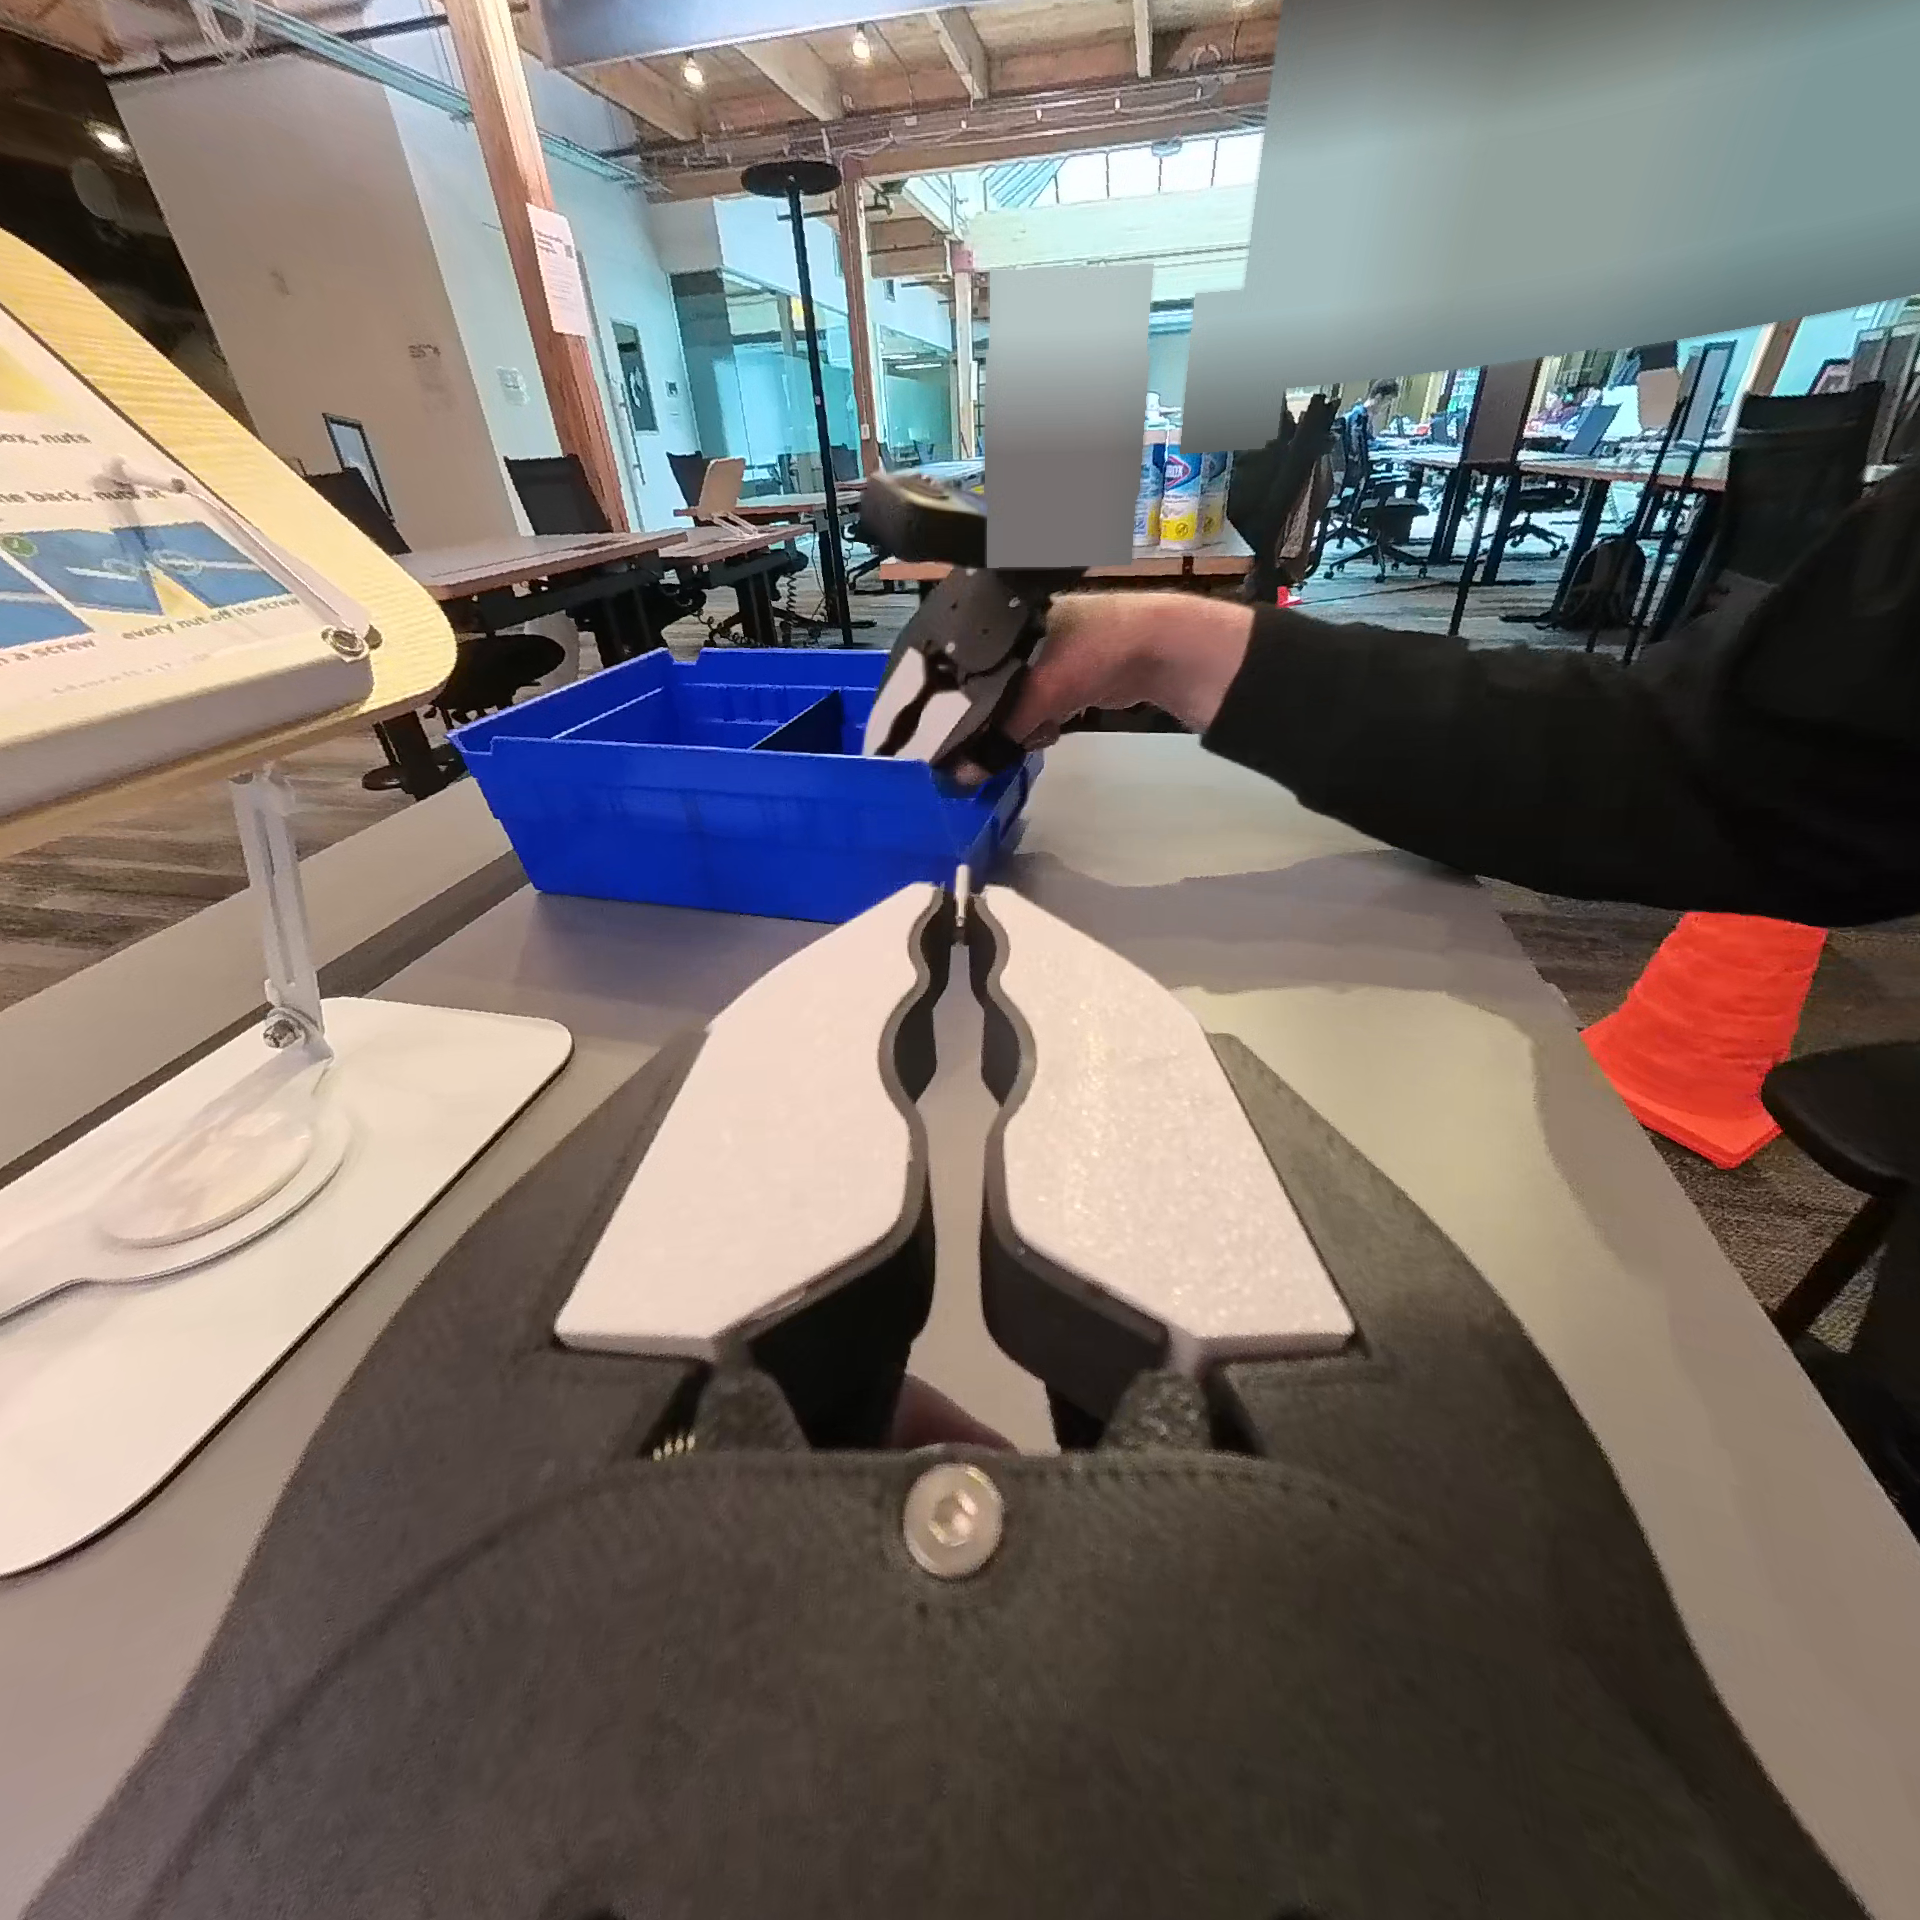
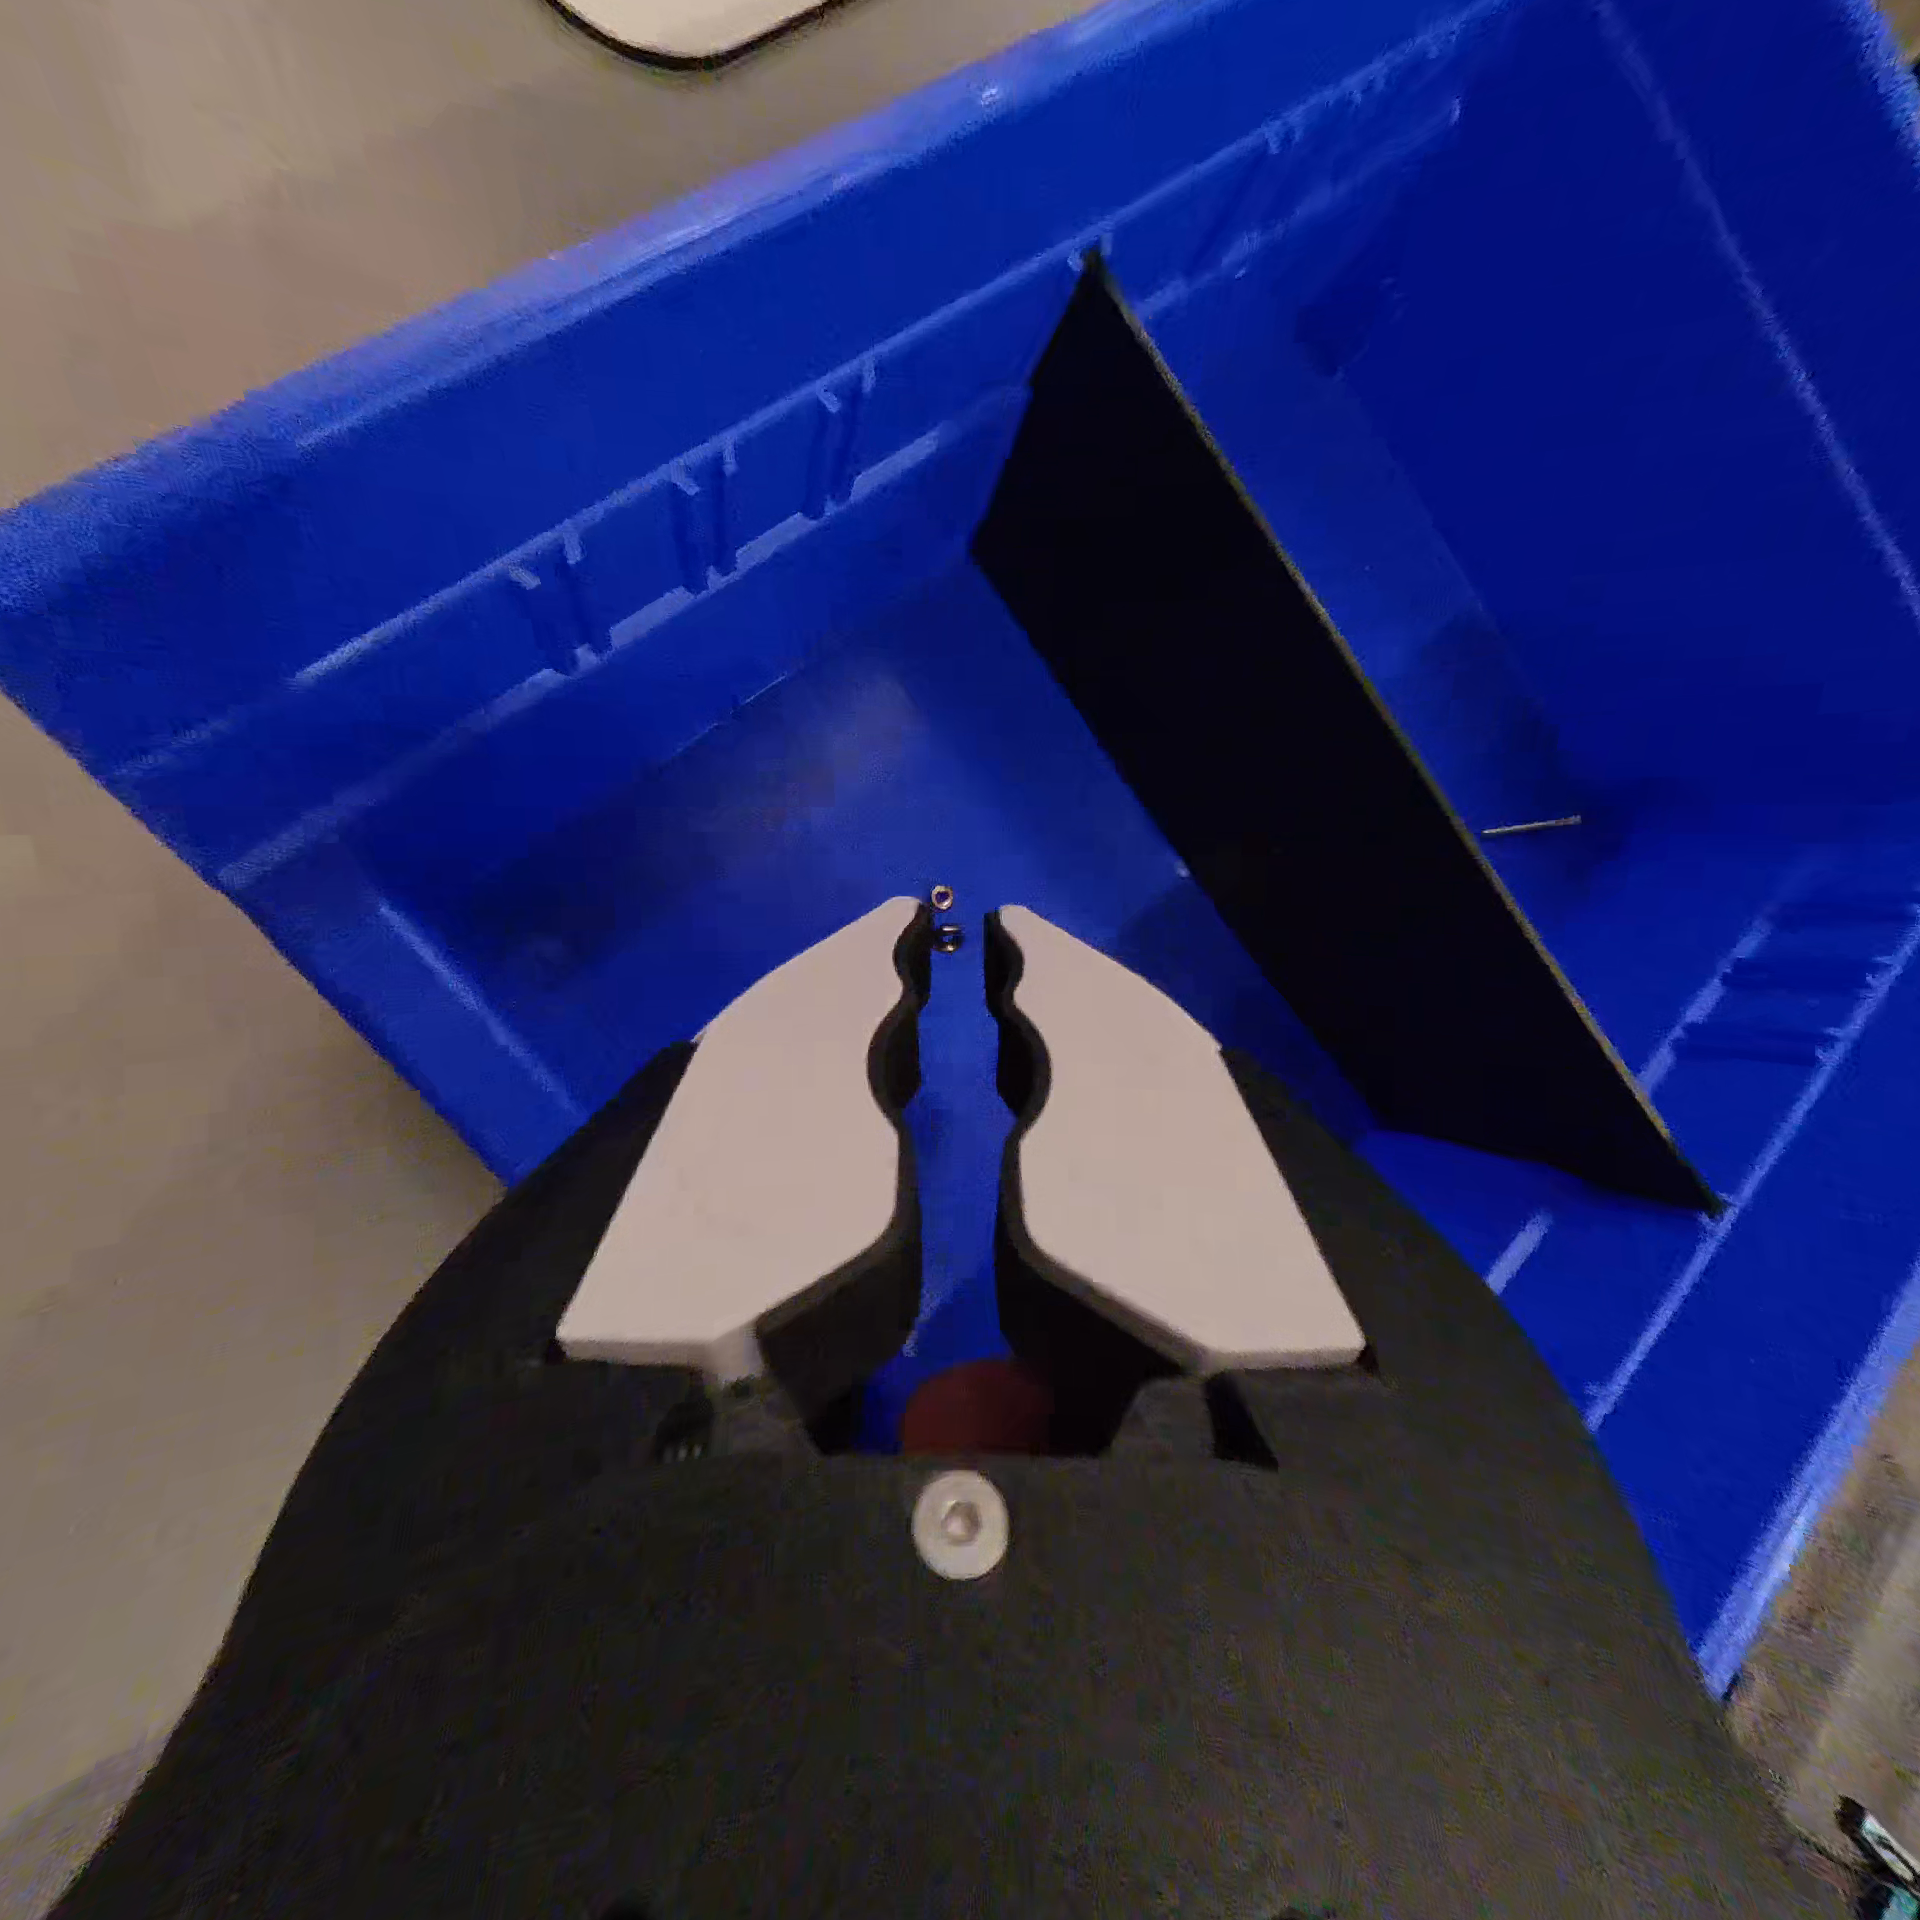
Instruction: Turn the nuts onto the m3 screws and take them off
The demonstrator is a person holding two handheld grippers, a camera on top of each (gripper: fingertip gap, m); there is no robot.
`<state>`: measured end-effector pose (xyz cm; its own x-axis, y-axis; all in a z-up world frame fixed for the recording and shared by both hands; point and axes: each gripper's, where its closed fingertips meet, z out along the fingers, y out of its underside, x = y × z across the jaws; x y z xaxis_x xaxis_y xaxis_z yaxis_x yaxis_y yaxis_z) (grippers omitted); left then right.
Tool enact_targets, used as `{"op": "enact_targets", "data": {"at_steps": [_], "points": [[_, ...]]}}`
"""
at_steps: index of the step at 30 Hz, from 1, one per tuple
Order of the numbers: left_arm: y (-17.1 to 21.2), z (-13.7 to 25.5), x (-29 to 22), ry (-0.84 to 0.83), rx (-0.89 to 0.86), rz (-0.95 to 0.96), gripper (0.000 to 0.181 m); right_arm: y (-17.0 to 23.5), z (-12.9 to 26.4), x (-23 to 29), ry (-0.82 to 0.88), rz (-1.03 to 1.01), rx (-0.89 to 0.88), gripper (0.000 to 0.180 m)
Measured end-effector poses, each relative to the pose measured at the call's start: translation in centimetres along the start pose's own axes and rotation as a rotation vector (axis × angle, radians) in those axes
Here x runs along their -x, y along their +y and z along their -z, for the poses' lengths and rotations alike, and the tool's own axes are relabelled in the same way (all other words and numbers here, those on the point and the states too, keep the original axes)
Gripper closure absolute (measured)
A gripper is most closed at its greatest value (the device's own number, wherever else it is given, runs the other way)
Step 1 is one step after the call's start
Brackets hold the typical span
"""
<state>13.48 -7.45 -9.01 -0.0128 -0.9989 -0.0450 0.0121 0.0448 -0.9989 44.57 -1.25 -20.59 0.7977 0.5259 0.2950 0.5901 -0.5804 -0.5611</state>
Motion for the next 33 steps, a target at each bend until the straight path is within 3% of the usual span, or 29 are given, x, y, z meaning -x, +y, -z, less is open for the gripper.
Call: {"op": "enact_targets", "data": {"at_steps": [2,7,12,17,22,28,30,33], "points": [[0.1,0.0,0.0,0.0,0.004,-0.001,0.178,0.2,-0.1,-0.4,-0.003,-0.004,0.035,0.153],[0.1,-0.2,-0.3,0.017,0.004,0.002,0.178,-4.0,5.6,0.7,0.034,0.021,-0.202,0.155],[0.2,-1.7,-1.5,0.044,0.052,-0.025,0.178,-13.9,11.9,14.2,-0.179,0.296,-0.58,0.159],[0.7,-2.8,-2.4,0.02,0.126,-0.053,0.178,-17.6,9.9,23.5,-0.296,0.532,-0.593,0.156],[0.9,-3.0,-2.6,0.016,0.156,-0.052,0.178,-18.3,9.1,24.6,-0.262,0.647,-0.545,0.175],[0.4,-2.6,-2.8,0.029,0.118,-0.042,0.175,-18.5,9.4,24.9,-0.26,0.655,-0.553,0.177],[-0.5,-2.1,-1.9,-0.022,0.079,-0.039,0.156,-18.2,9.8,22.3,-0.161,0.647,-0.542,0.177],[-0.7,-0.6,-0.4,-0.073,0.063,-0.041,0.156,-18.1,10.9,13.4,0.024,0.492,-0.534,0.177]]}}
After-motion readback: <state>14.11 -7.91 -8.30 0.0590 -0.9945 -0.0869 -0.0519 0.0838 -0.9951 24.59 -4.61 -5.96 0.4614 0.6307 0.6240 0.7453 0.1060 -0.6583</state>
